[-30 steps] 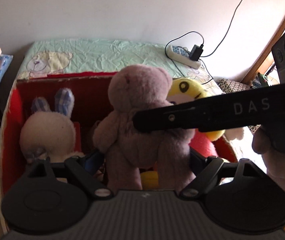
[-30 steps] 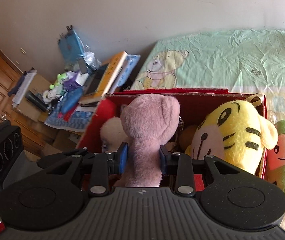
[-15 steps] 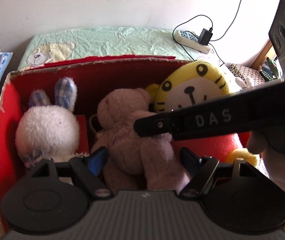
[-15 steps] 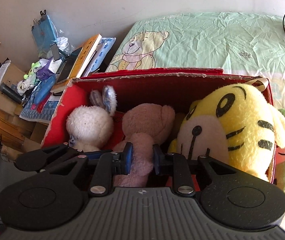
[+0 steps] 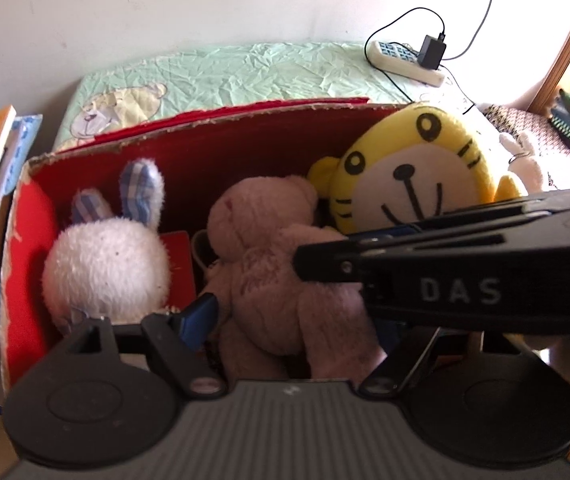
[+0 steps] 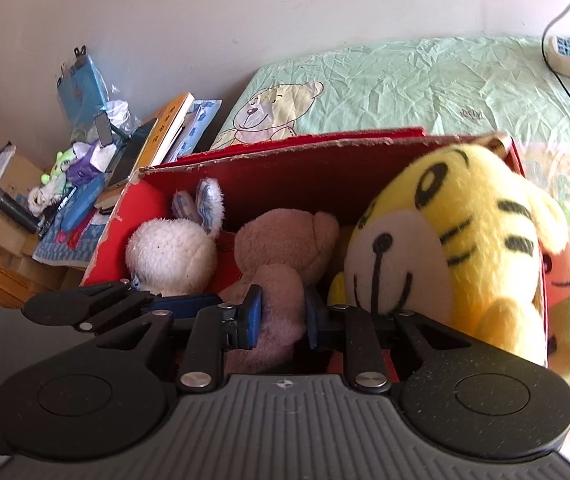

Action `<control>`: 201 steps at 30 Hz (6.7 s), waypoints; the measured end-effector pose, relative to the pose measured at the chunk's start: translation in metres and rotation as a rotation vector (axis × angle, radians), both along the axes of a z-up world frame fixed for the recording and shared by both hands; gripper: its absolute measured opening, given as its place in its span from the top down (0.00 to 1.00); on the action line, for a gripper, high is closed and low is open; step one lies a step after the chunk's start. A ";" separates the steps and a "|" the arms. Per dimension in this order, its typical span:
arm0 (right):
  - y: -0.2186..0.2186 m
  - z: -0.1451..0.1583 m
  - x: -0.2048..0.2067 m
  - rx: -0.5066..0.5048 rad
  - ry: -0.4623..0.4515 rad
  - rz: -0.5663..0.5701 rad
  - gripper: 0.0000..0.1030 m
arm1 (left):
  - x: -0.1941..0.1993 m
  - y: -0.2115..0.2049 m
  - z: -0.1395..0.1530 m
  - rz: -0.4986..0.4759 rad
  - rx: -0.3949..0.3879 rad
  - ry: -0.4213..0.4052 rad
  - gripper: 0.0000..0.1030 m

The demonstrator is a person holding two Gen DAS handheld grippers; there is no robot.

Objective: Organize objects
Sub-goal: 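Lower the teddy bear into the red box and open the right gripper, then move the right gripper out of the box to the white bow-tied bunny, then lower the right gripper around the white bunny and close on it, then lift the white bunny off the bed with the right gripper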

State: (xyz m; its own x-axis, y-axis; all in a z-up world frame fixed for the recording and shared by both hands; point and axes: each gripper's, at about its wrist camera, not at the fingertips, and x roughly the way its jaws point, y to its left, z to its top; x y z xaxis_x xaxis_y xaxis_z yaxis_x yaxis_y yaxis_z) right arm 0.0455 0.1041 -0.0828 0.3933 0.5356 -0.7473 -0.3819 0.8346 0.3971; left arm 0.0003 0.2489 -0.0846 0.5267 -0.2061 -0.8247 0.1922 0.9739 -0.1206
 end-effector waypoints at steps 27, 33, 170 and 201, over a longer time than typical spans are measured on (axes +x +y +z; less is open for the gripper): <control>-0.032 -0.001 -0.032 0.063 -0.009 -0.097 0.80 | -0.022 -0.017 0.014 0.067 0.142 -0.041 0.13; -0.035 0.005 -0.044 0.053 -0.050 -0.093 0.79 | -0.031 -0.023 0.018 0.090 0.183 -0.066 0.12; -0.335 -0.111 0.119 0.522 0.231 -0.197 0.40 | 0.145 -0.311 -0.059 -0.077 0.054 0.039 0.22; -0.377 -0.087 0.060 0.338 0.171 -0.178 0.39 | 0.105 -0.343 -0.059 -0.211 -0.117 0.170 0.18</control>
